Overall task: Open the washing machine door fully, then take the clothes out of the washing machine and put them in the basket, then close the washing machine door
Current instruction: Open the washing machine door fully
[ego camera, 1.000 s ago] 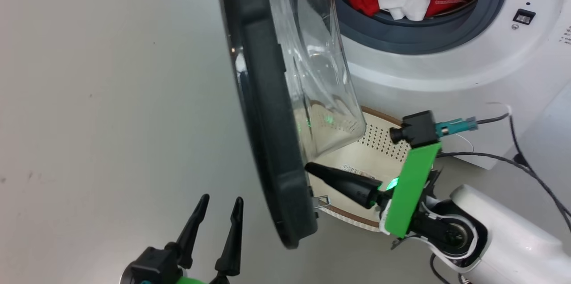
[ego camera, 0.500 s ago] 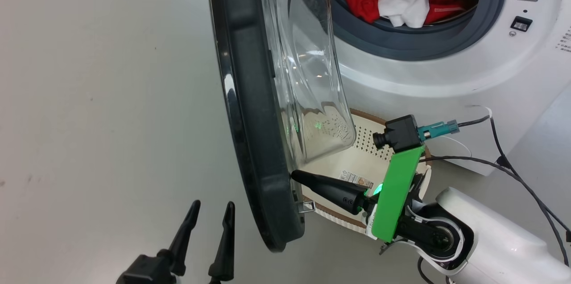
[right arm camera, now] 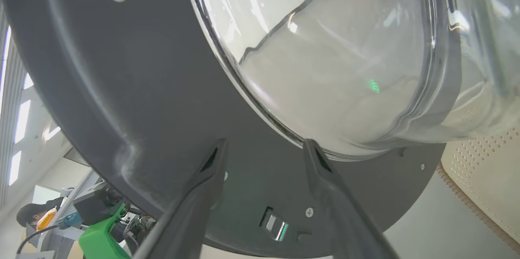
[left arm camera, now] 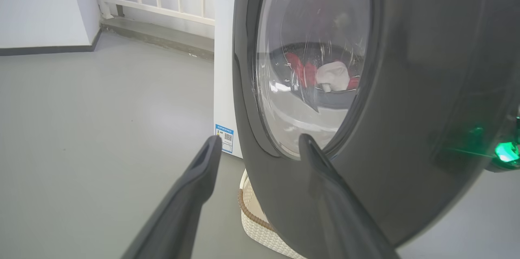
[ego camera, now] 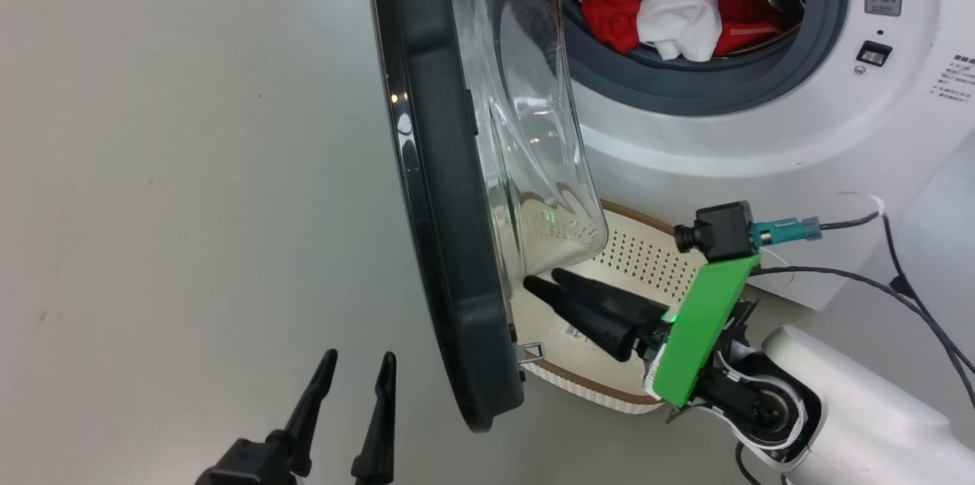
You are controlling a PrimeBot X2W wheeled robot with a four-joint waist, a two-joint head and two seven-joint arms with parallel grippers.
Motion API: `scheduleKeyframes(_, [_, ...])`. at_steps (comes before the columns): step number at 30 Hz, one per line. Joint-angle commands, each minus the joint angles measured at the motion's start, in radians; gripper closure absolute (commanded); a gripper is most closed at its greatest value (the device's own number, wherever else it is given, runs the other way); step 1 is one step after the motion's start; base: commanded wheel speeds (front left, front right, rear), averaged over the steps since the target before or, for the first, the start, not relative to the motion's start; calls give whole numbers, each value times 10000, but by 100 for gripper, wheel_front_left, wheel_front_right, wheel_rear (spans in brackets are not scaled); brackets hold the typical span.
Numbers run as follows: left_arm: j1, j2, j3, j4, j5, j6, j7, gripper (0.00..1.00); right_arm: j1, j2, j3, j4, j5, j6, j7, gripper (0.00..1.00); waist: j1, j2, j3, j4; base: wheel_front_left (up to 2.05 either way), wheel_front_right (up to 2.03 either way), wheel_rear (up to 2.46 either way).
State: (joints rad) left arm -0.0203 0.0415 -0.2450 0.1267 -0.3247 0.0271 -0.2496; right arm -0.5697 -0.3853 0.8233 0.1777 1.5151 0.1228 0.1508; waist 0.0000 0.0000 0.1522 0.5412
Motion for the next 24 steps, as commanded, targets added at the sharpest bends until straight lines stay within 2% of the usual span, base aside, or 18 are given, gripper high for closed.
scheduleKeyframes(1, [-227, 87, 389, -176, 82, -67, -122, 0, 236, -5, 30, -176, -179, 79, -185, 0, 0, 0, -37, -22, 0, 0, 0])
scheduleKeyframes(16, [-327, 87, 966, 293, 589, -541, -122, 0, 975, -827, 857, 1506, -1325, 79, -2765, 0, 0, 0, -357, -502, 0, 0, 0])
scheduleKeyframes(24, [-355, 87, 1195, 289, 630, -575, -122, 0, 888, -794, 1264, 2900, -2427, 79, -3926, 0, 0, 0, -314, -734, 0, 0, 0])
